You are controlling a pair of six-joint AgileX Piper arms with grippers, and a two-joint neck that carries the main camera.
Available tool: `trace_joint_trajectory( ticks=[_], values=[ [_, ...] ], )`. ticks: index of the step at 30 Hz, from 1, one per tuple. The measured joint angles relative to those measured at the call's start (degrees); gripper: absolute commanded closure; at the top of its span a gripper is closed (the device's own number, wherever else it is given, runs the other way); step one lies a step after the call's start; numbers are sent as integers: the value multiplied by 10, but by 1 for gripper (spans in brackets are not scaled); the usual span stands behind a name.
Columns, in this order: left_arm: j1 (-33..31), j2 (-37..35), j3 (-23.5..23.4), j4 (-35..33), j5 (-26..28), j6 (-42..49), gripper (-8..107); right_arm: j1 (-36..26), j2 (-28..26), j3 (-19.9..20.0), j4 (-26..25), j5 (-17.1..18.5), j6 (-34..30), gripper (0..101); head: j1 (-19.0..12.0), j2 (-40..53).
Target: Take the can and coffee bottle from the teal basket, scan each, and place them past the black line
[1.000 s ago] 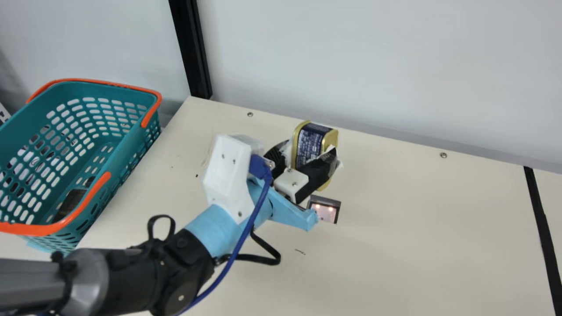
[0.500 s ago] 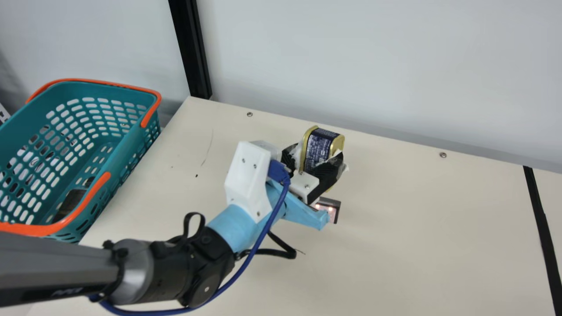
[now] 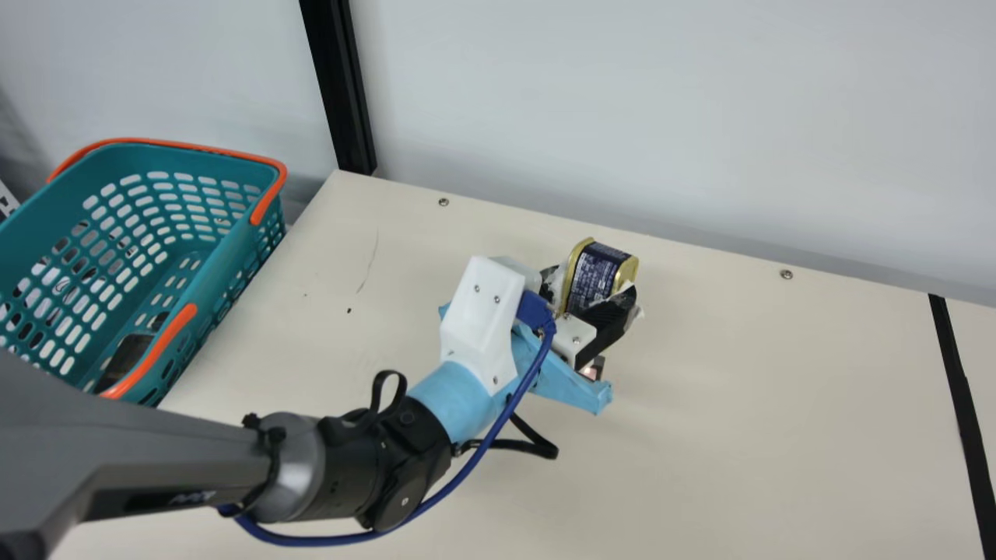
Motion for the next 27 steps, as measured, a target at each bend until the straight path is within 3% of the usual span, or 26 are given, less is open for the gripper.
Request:
trace_joint_trajectory(
  ticks=[8,18,27],
  values=[
    [33,-69,-29,42,58,28,89,0,0,0,0,0,0,0,0,0],
    [108,-194,-68,113,208,56,89,0,0,0,0,0,0,0,0,0],
    [110,-198,-68,112,230,55,89,0,0,0,0,0,0,0,0,0]
  ],
)
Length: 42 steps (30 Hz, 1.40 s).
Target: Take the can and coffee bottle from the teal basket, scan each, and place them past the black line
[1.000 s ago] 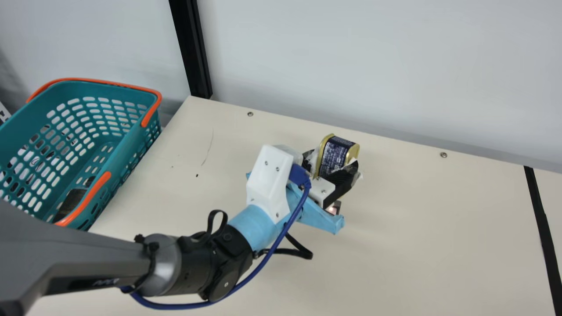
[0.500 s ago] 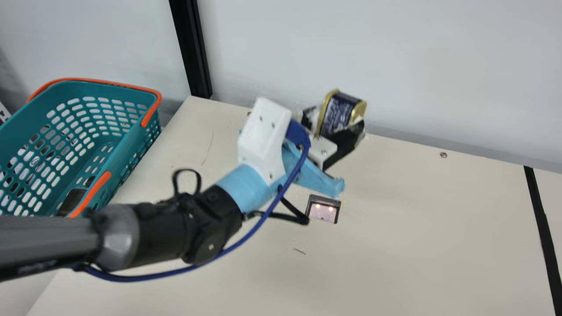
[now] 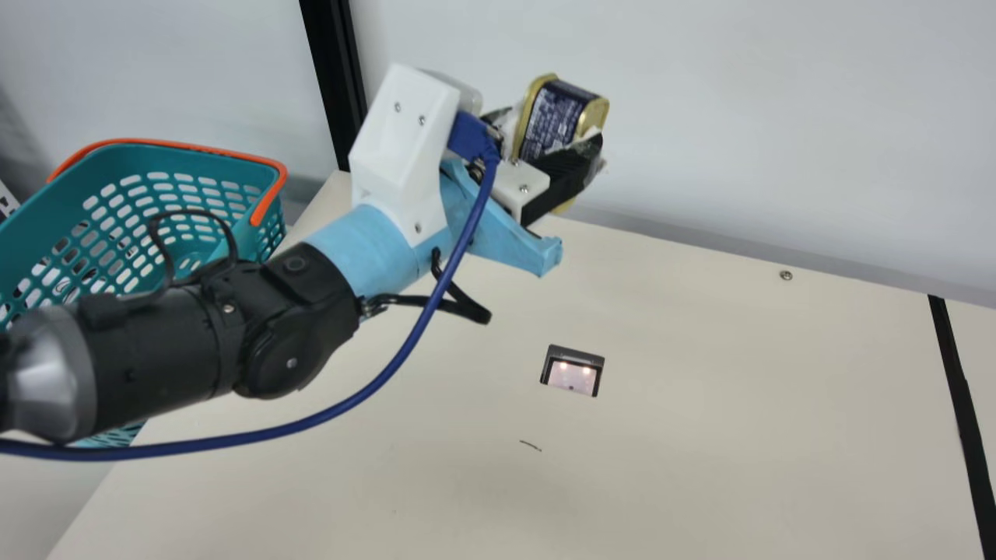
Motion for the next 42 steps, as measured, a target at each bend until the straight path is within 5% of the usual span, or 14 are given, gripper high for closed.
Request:
trace_joint_trajectory(
  ticks=[11,22,27,35,42],
  values=[
    [13,-8,-47,74,85,-32,89,0,0,0,0,0,0,0,0,0],
    [-33,0,-128,224,316,-155,89,0,0,0,0,0,0,0,0,0],
    [-36,-1,-131,221,399,-146,89,0,0,0,0,0,0,0,0,0],
    [-35,0,-132,214,414,-139,89,0,0,0,0,0,0,0,0,0],
    [-44,20,-163,175,502,-120,89,0,0,0,0,0,0,0,0,0]
  ],
)
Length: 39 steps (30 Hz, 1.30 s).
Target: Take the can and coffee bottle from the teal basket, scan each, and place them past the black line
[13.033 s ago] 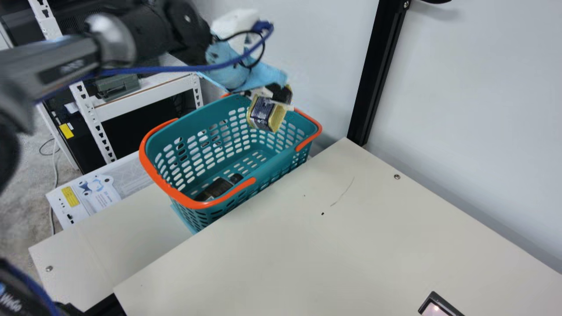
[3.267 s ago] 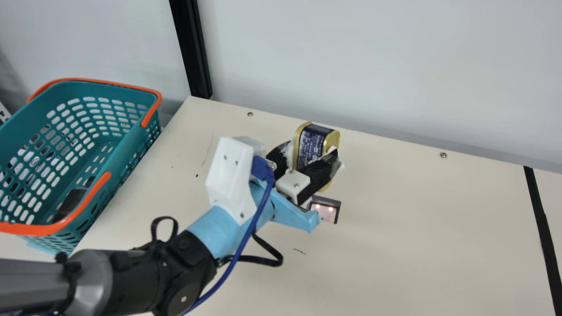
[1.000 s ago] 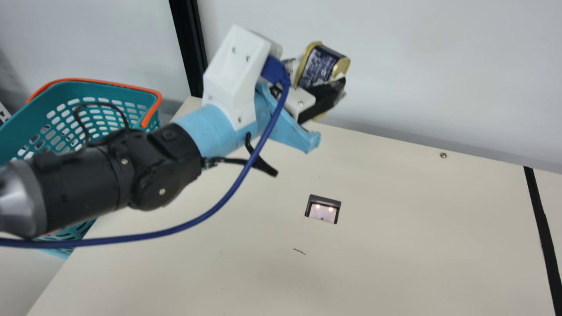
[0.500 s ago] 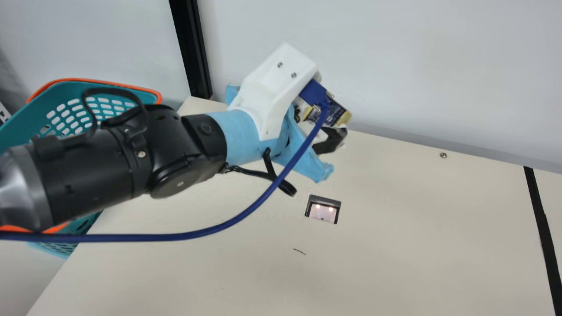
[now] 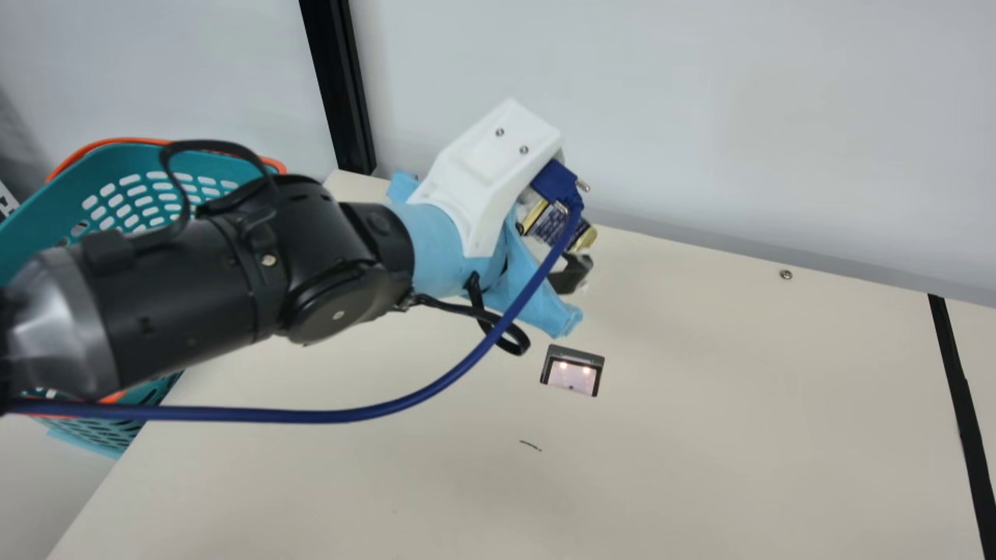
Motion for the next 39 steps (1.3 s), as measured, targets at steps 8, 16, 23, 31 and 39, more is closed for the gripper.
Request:
trace_joint_trajectory(
  ticks=[8,16,23,31,39],
  values=[
    [9,20,-49,-92,119,81,89,0,0,0,0,0,0,0,0,0],
    [32,28,-52,-243,200,244,89,0,0,0,0,0,0,0,0,0],
    [51,37,-26,-371,261,425,89,0,0,0,0,0,0,0,0,0],
    [47,57,10,-418,279,594,89,0,0,0,0,0,0,0,0,0],
    [31,71,35,-412,264,680,9,0,0,0,0,0,0,0,0,0]
  ],
)
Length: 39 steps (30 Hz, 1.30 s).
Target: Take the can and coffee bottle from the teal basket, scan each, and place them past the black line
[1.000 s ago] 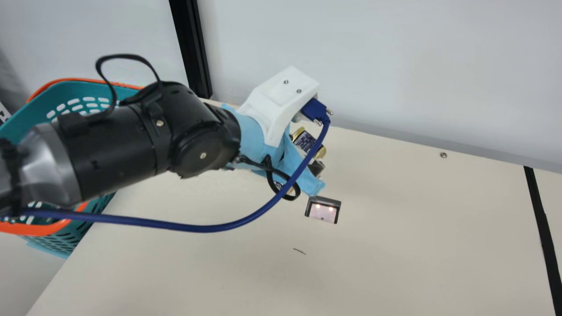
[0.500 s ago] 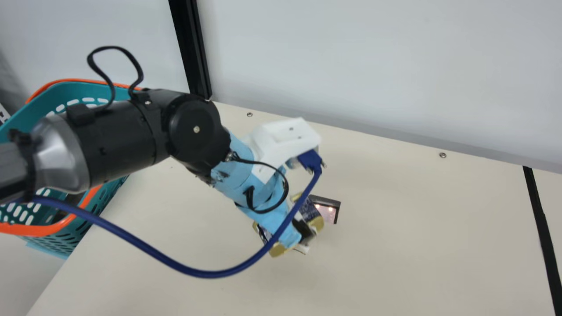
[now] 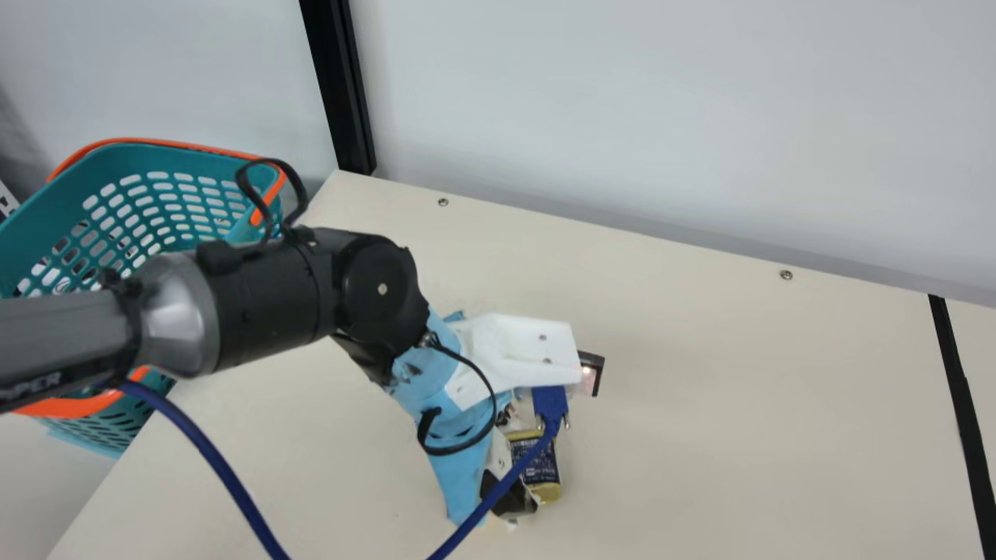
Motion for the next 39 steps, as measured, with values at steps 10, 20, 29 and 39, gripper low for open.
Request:
trace_joint_trajectory(
  ticks=[10,20,29,39],
  values=[
    [28,-30,6,-21,18,35,9,0,0,0,0,0,0,0,0,0],
    [115,-104,16,-112,24,52,9,10,26,-6,4,-9,-16,0,0,0],
    [203,-152,48,-201,-29,44,9,62,115,-22,4,-66,-51,0,0,0],
    [254,-211,124,-297,-162,89,9,126,255,-56,34,-117,-120,0,0,0]
  ],
)
